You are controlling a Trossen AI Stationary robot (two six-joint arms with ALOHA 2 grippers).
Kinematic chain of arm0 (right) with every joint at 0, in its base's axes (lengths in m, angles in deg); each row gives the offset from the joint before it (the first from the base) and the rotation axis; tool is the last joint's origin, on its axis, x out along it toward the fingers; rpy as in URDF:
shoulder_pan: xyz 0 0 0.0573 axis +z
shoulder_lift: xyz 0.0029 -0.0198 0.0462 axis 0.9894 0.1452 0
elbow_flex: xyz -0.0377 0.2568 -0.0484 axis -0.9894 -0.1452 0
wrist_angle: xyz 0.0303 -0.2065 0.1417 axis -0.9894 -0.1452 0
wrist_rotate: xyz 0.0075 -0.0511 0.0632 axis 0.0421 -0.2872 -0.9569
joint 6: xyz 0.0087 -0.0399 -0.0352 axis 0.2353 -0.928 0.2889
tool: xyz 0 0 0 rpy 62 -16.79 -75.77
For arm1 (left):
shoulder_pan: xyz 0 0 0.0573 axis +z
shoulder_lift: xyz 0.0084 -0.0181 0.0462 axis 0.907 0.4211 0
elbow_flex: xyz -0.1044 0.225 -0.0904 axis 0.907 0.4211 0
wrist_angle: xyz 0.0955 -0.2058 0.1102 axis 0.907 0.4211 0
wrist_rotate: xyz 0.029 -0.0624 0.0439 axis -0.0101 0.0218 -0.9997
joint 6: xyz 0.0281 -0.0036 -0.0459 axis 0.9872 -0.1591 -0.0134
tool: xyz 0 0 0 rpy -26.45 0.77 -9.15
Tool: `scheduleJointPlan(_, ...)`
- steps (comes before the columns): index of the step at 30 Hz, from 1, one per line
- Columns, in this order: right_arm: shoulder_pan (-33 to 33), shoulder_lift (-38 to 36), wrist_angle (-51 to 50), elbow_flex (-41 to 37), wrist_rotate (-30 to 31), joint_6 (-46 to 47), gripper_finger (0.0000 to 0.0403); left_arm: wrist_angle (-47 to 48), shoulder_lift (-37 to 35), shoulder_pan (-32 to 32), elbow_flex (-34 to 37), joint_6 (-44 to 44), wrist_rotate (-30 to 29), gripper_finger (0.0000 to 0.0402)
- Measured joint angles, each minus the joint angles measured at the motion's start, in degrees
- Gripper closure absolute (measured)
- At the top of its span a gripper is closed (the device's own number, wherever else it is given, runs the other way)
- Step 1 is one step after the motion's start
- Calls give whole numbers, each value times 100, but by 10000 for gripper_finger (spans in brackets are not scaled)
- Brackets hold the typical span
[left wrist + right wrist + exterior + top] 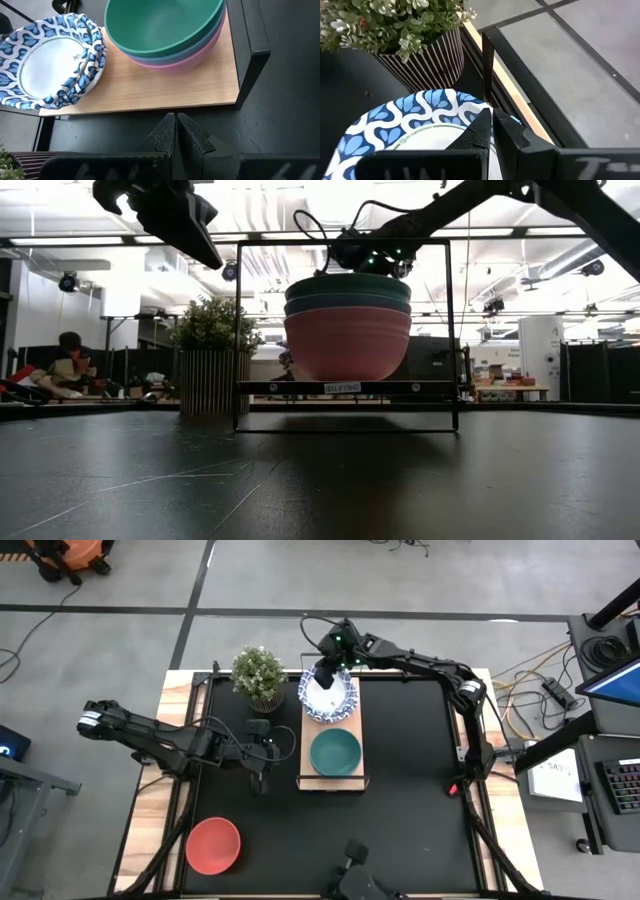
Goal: Place and stack bowls onto a shelf
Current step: Stack the white paper bowl on top of the white paper bowl on the shelf
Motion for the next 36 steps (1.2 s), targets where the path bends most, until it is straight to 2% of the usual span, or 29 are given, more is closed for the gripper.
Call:
scheduleJointPlan(6, 13, -215, -168, -7, -19, -17, 394, 4, 0, 0, 0, 0, 0, 401)
scheduleJointPlan(11, 40, -385, 85, 2, -33, -79, 394, -74, 0, 0, 0, 0, 0, 401)
scheduleJointPlan(15, 76, -219, 330, 2, -31, -120, 394, -91, 0, 2, 0, 0, 0, 401)
scheduleJointPlan(20, 79, 46, 96, 0, 32, -250, 394, -114, 0, 0, 0, -36, -1, 401)
scheduleJointPlan(31, 111, -158, 157, -7, -16, -194, 394, -136, 2, 0, 0, 0, 0, 401)
scheduleJointPlan(36, 115, 63, 131, -32, 105, -320, 394, -152, 2, 0, 0, -2, -2, 401)
